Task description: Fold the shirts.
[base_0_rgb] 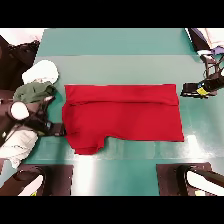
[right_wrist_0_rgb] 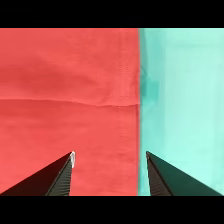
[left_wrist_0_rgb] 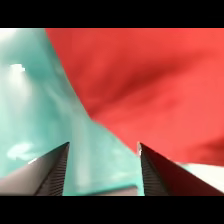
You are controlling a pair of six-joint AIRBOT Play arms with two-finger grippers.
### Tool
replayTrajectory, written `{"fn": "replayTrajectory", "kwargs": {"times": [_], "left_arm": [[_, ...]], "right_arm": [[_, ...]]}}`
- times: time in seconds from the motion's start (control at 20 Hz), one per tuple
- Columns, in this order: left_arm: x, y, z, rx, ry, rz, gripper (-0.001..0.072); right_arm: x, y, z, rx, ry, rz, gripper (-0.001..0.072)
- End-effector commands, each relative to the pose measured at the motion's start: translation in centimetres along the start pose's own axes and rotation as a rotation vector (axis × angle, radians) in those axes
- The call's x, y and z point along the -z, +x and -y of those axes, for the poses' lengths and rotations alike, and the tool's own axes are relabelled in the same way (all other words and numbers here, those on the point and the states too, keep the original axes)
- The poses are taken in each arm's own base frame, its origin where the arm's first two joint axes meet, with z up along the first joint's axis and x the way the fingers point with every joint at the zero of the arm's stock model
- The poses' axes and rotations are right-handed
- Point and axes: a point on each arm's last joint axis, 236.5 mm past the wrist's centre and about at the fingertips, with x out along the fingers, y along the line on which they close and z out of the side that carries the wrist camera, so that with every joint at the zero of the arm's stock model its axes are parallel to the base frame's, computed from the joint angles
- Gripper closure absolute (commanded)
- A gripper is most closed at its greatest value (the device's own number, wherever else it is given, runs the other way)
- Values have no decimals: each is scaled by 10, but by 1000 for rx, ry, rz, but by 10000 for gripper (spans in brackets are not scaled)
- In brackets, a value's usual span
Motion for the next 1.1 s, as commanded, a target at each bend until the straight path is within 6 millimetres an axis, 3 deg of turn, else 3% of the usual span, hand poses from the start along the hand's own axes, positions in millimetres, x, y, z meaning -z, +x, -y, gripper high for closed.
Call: {"fn": "replayTrajectory", "kwargs": {"times": [0.0, 0.2, 0.35, 0.4, 0.75, 1.05], "left_arm": [[44, 22, 17, 105, -66, -67, 190], [63, 44, 35, 126, 3, -100, 190], [57, 50, 44, 125, 9, -61, 190], [53, 50, 44, 126, 6, -42, 225], [39, 51, 37, 97, -29, 15, 228], [48, 60, 33, 93, -46, -8, 228]], "right_arm": [[-1, -5, -13, -56, 14, 15, 187], [-3, -5, -20, -83, 22, 21, 187], [-2, -5, -19, -82, 22, 20, 186], [-2, -5, -19, -82, 22, 18, 186], [-2, -5, -19, -82, 21, 16, 186], [2, -5, -19, -81, 21, 3, 187]]}}
